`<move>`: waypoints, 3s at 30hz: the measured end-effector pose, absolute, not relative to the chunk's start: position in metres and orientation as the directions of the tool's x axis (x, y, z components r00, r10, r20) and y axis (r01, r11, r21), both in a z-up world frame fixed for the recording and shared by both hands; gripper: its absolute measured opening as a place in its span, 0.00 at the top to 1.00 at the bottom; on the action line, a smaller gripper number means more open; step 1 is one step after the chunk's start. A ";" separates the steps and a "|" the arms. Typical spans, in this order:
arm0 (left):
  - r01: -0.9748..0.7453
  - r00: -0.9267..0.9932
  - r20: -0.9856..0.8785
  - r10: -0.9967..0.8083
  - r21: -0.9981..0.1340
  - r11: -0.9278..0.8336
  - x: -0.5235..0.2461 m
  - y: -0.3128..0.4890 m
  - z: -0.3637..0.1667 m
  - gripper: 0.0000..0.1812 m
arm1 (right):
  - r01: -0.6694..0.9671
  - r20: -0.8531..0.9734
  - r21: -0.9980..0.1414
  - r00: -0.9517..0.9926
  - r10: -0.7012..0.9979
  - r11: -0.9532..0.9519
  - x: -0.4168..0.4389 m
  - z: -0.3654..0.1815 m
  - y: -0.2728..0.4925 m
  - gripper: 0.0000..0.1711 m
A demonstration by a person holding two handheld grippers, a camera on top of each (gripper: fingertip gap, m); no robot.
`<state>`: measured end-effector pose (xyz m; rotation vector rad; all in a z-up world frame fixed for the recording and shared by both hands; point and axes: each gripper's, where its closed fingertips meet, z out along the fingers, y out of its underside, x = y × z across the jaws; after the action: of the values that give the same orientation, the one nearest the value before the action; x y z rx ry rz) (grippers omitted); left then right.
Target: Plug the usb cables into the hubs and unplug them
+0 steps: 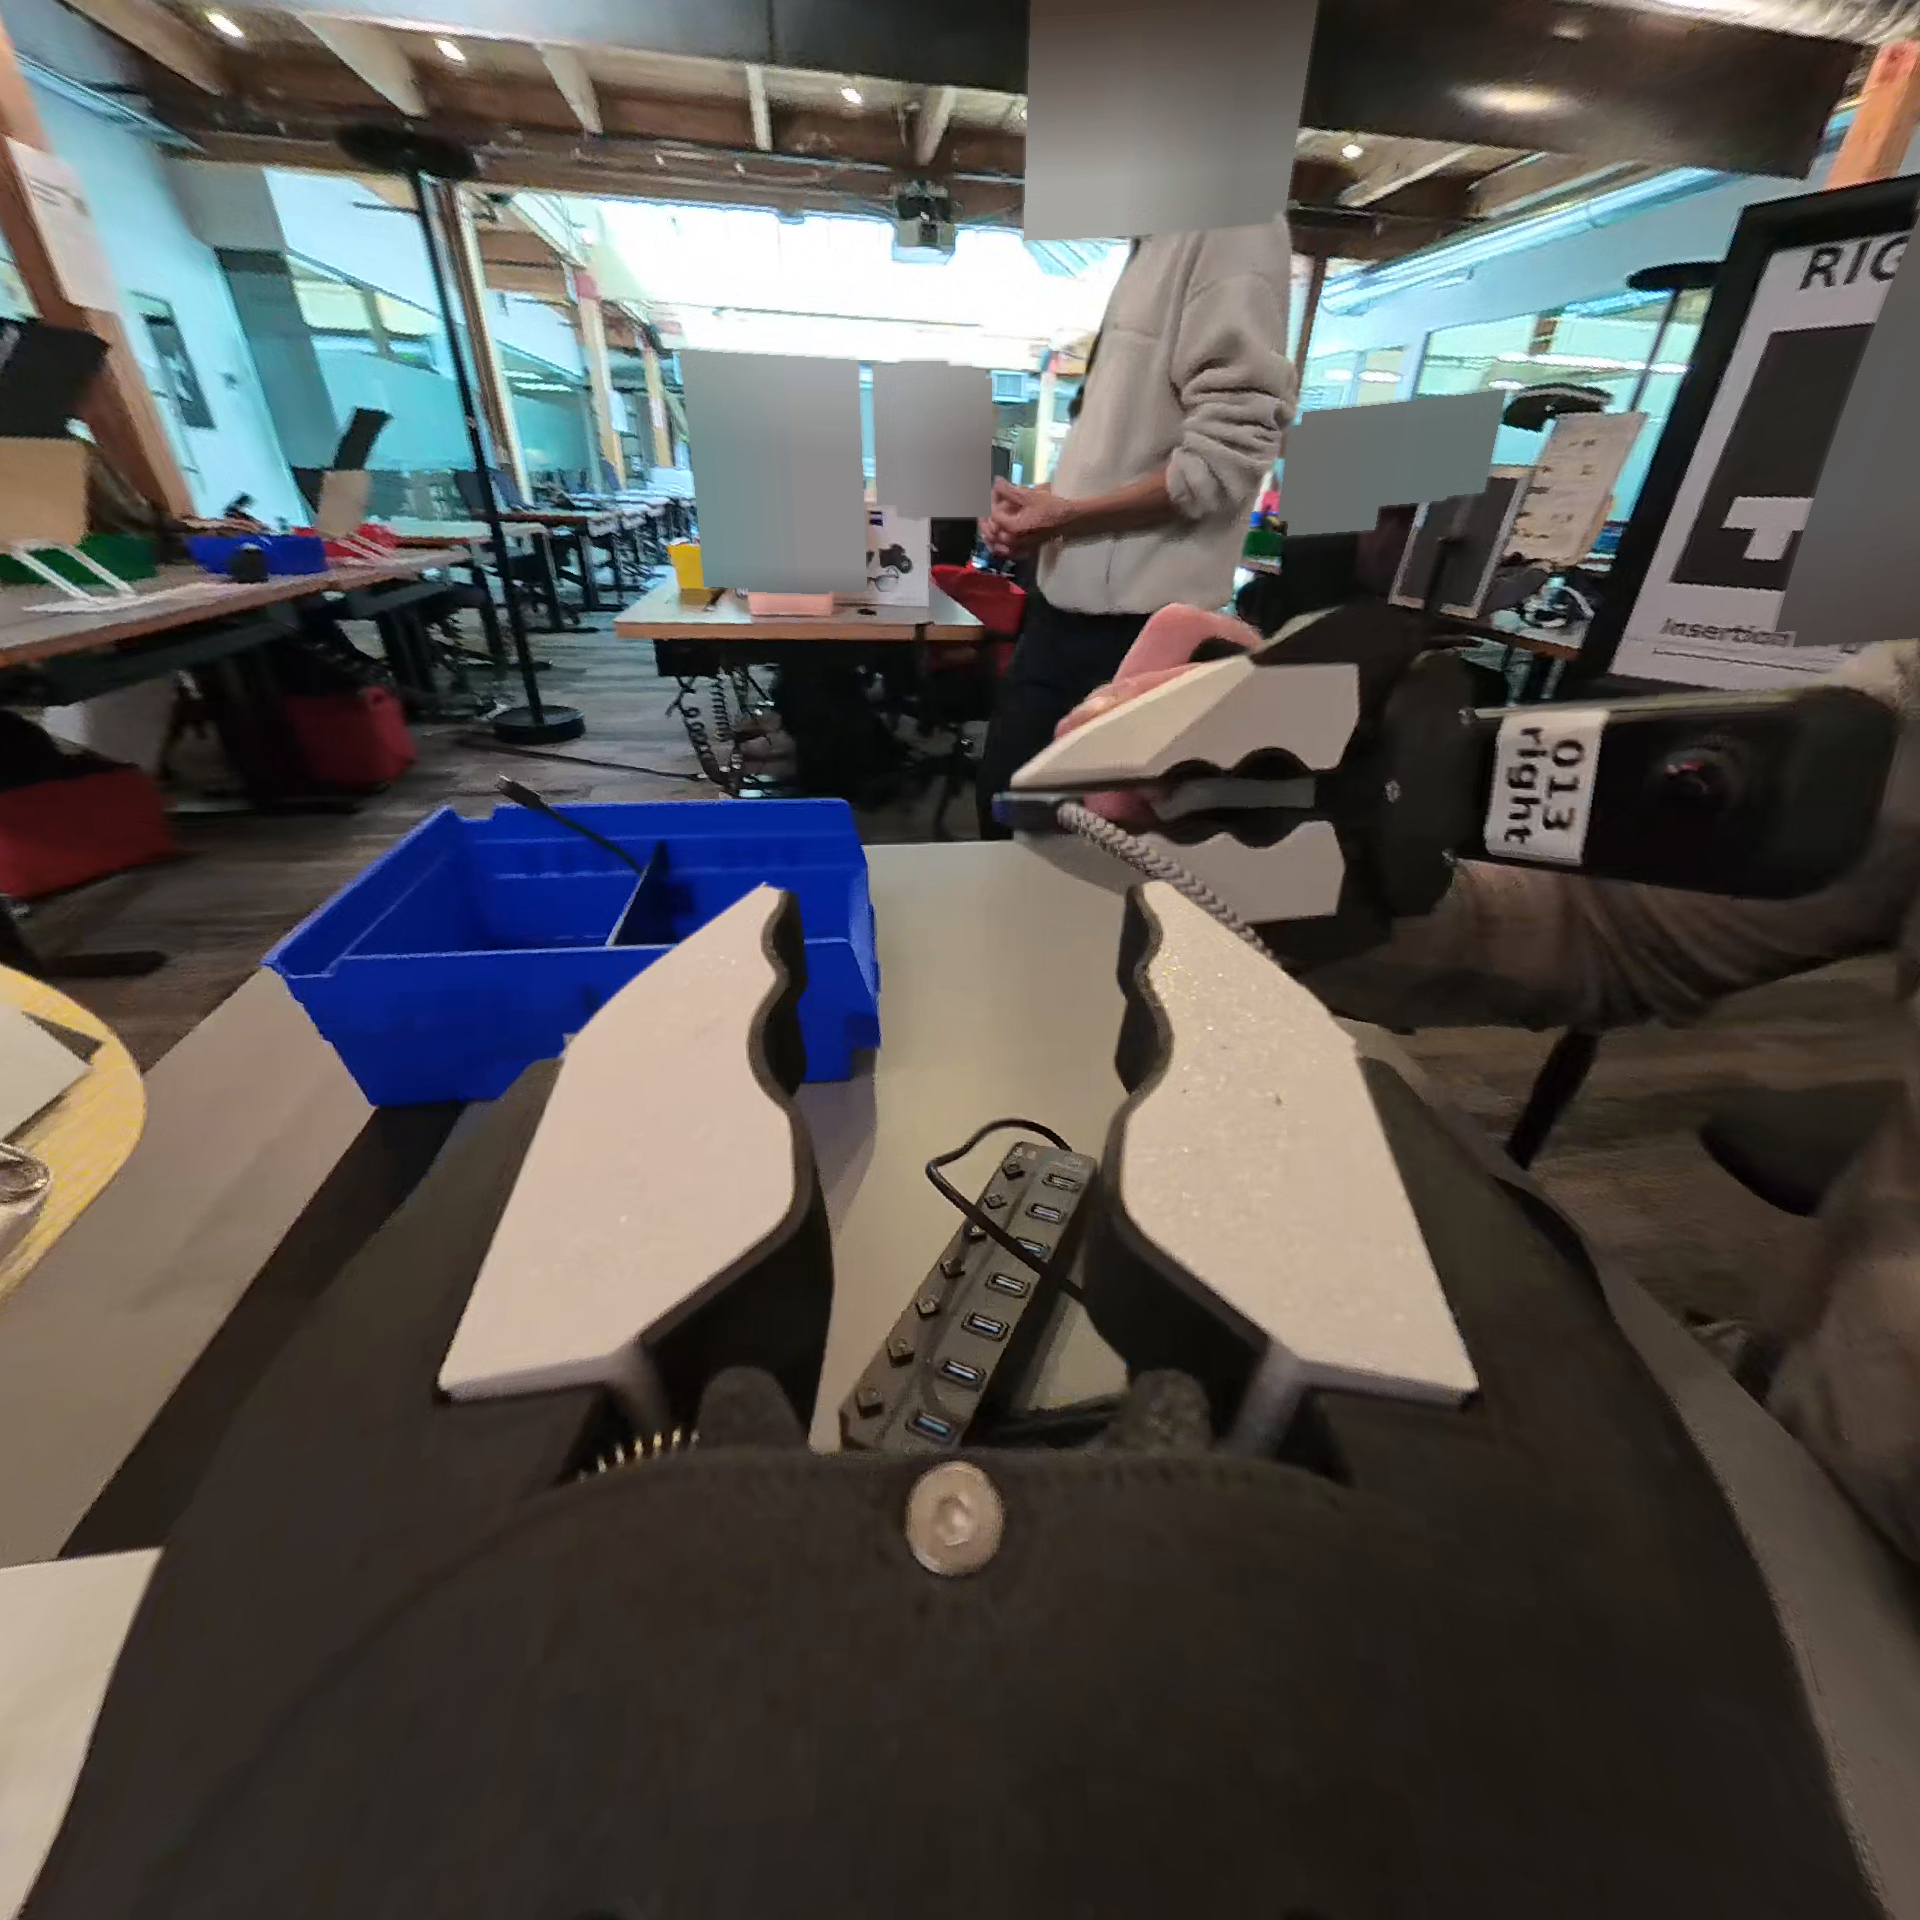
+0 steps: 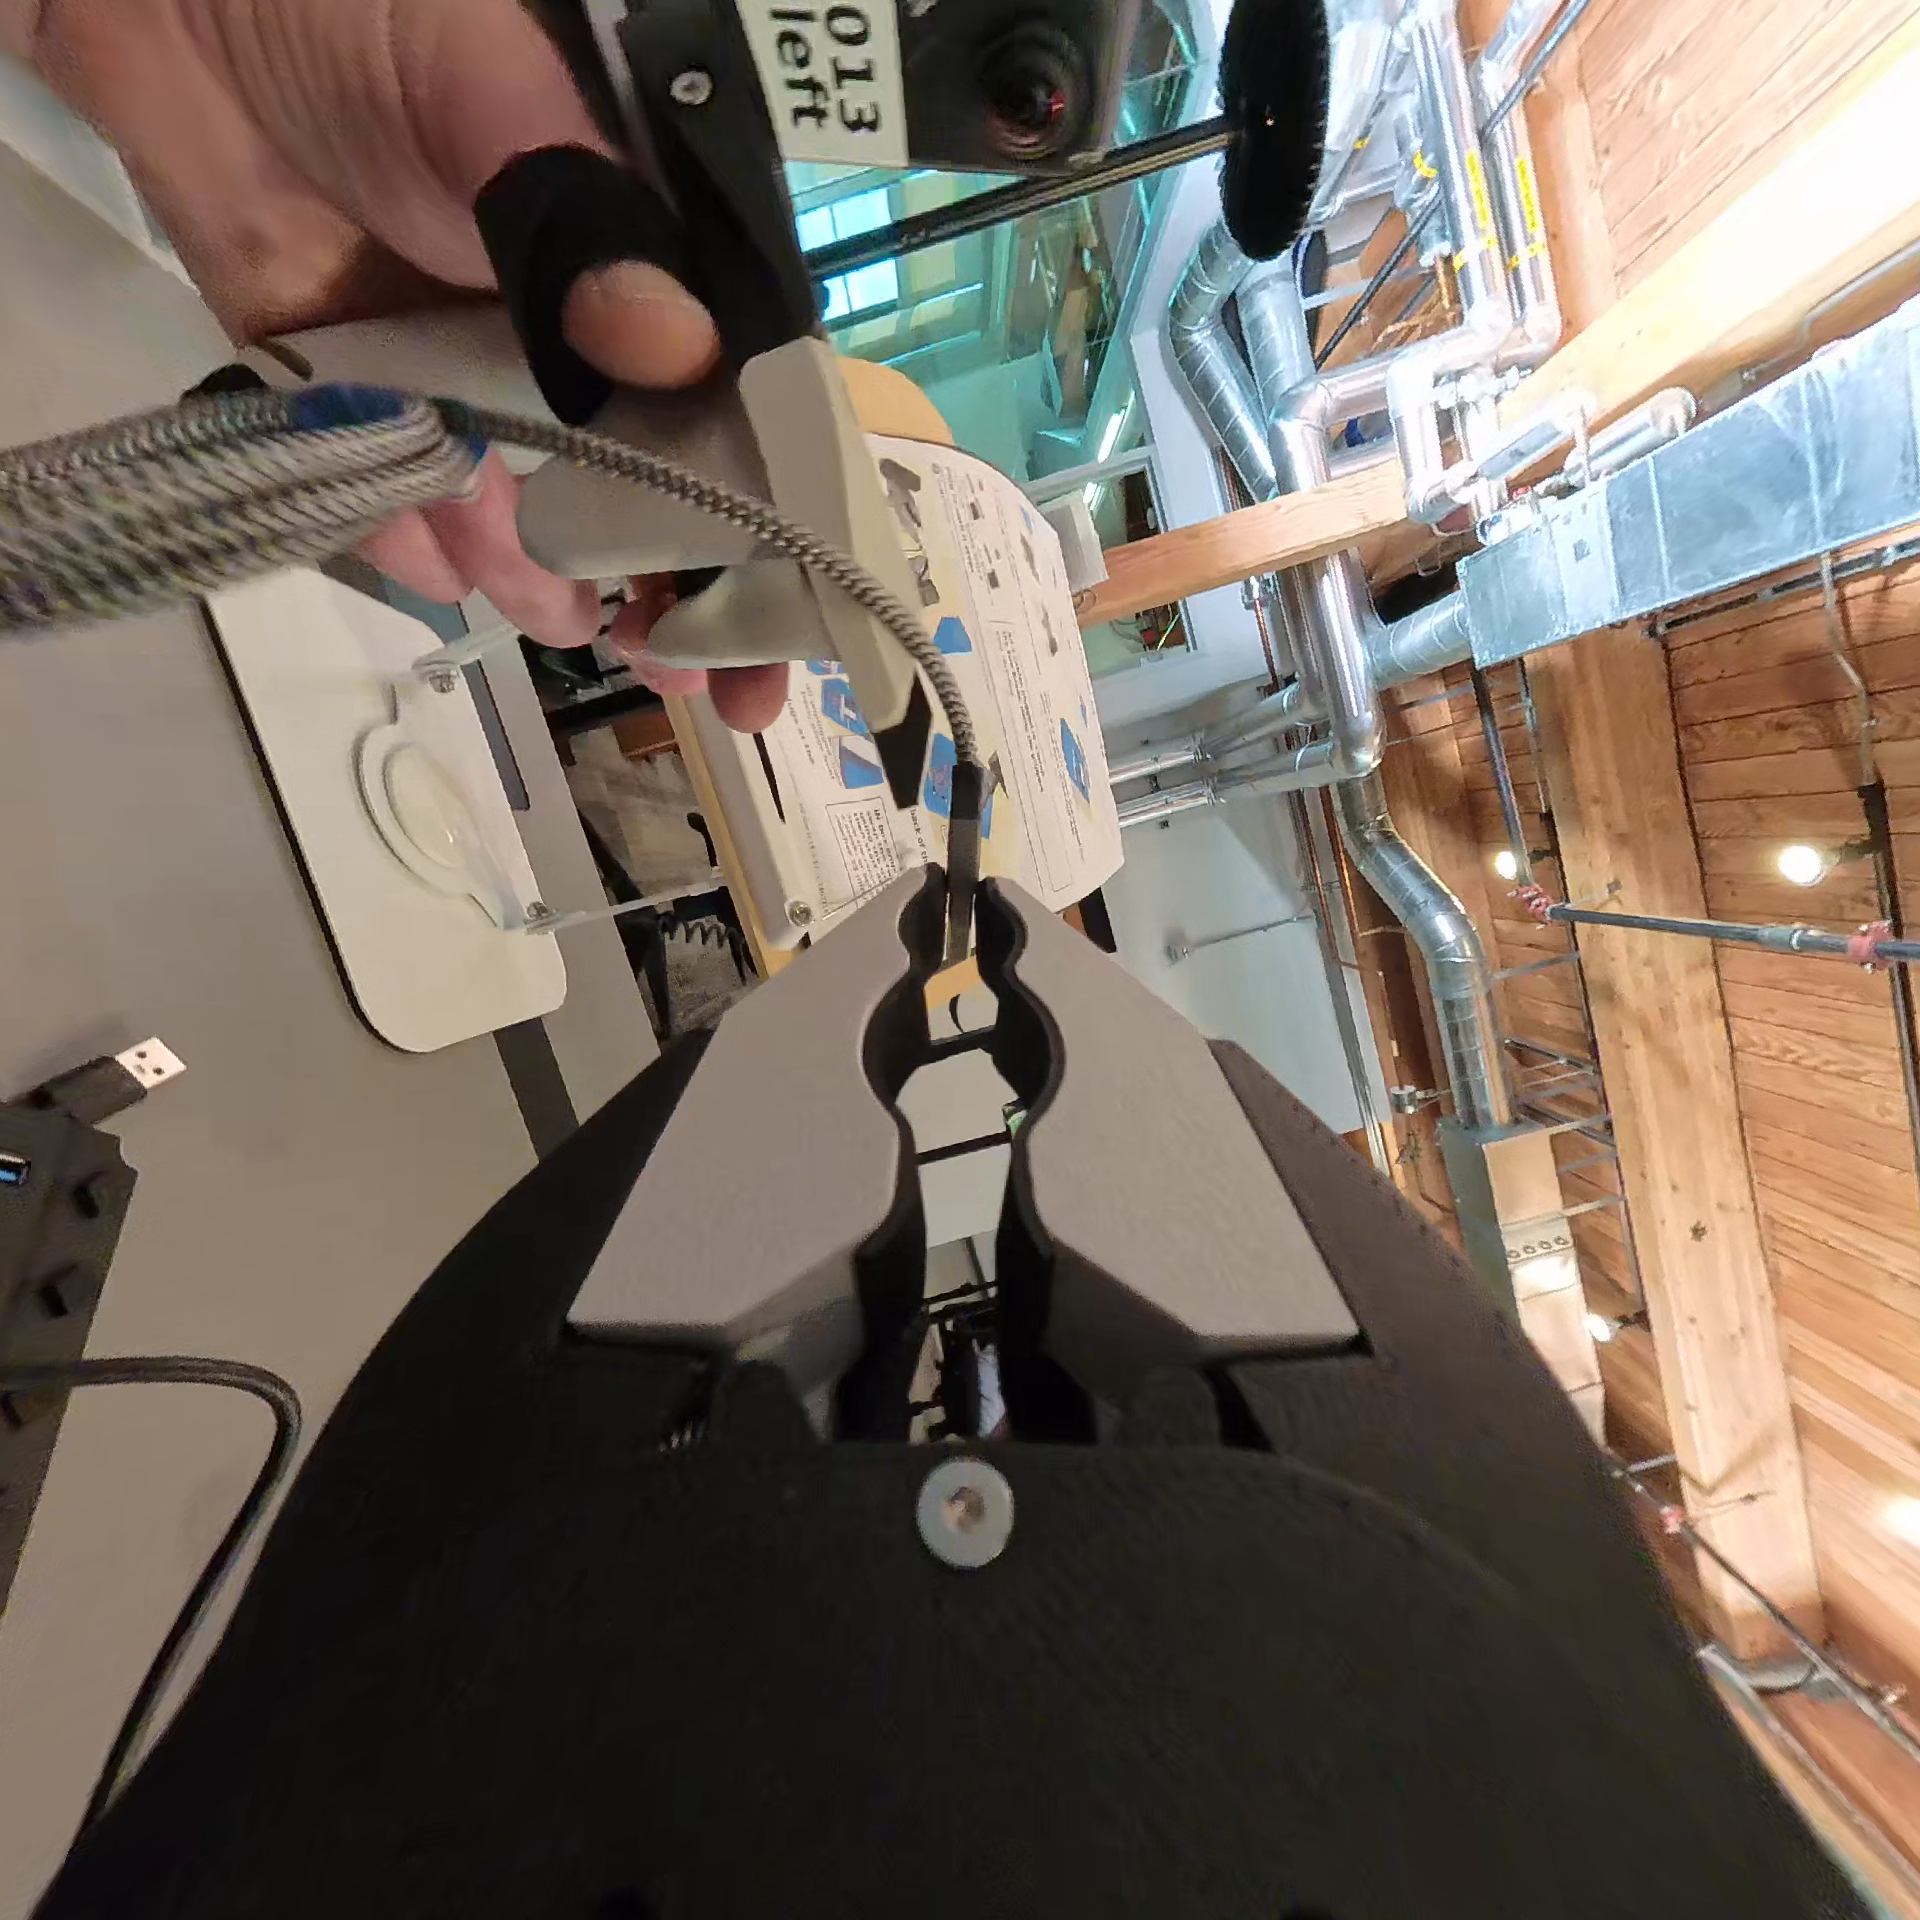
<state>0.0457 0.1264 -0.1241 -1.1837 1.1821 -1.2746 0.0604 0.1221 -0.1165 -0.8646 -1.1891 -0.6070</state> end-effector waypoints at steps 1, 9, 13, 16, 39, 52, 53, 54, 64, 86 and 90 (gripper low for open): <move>0.046 -0.035 0.020 -0.999 -0.999 -0.022 0.048 0.124 -0.124 0.68 | 0.802 0.964 -0.236 0.264 0.029 0.549 0.060 -0.118 0.123 0.98; 0.060 0.098 -0.002 -0.995 -0.998 0.008 0.040 0.147 -0.123 0.78 | 0.855 0.973 -0.216 0.229 0.031 0.471 0.082 -0.118 0.135 0.98; 0.070 0.148 -0.100 -0.984 -0.991 0.111 0.036 0.138 -0.101 0.70 | 0.880 0.975 -0.213 0.219 0.036 0.425 0.085 -0.126 0.144 0.98; 0.019 0.233 -0.189 -0.954 -0.980 0.198 0.054 0.135 -0.100 0.66 | 0.881 0.966 -0.249 0.255 0.039 0.402 0.083 -0.124 0.148 0.98; -0.074 0.322 -0.231 -0.918 -0.973 0.219 0.084 0.139 -0.119 0.92 | 0.916 0.981 -0.155 0.188 -0.055 0.371 0.081 -0.119 0.148 0.98; -0.120 0.294 -0.230 -0.928 -0.972 0.202 0.082 0.138 -0.125 0.93 | 0.922 0.987 -0.111 0.145 -0.067 0.371 0.080 -0.122 0.147 0.99; -0.117 0.297 -0.223 -0.928 -0.974 0.196 0.083 0.138 -0.124 0.93 | 0.921 0.987 -0.111 0.148 -0.071 0.373 0.080 -0.122 0.147 0.98; -0.125 0.297 -0.227 -0.927 -0.972 0.198 0.083 0.138 -0.124 0.93 | 0.922 0.987 -0.111 0.147 -0.070 0.372 0.080 -0.122 0.147 0.98; -0.036 0.248 -0.101 -0.963 -0.995 0.095 0.072 0.138 -0.116 0.93 | 0.884 0.973 -0.195 0.228 -0.028 0.426 0.092 -0.108 0.142 0.92; -0.032 0.118 0.030 -0.992 -0.999 -0.034 0.080 0.119 -0.116 0.84 | 0.896 0.996 -0.023 0.059 -0.067 0.444 0.079 -0.114 0.144 0.99; -0.029 0.159 -0.012 -0.987 -1.000 0.008 0.081 0.122 -0.116 0.92 | 0.896 0.995 -0.064 0.092 -0.041 0.439 0.080 -0.114 0.143 0.99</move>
<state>0.0807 0.1223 -0.1156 -1.2937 1.1158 -1.0698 0.0800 0.1430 -0.1136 -0.8670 -1.2886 -0.8449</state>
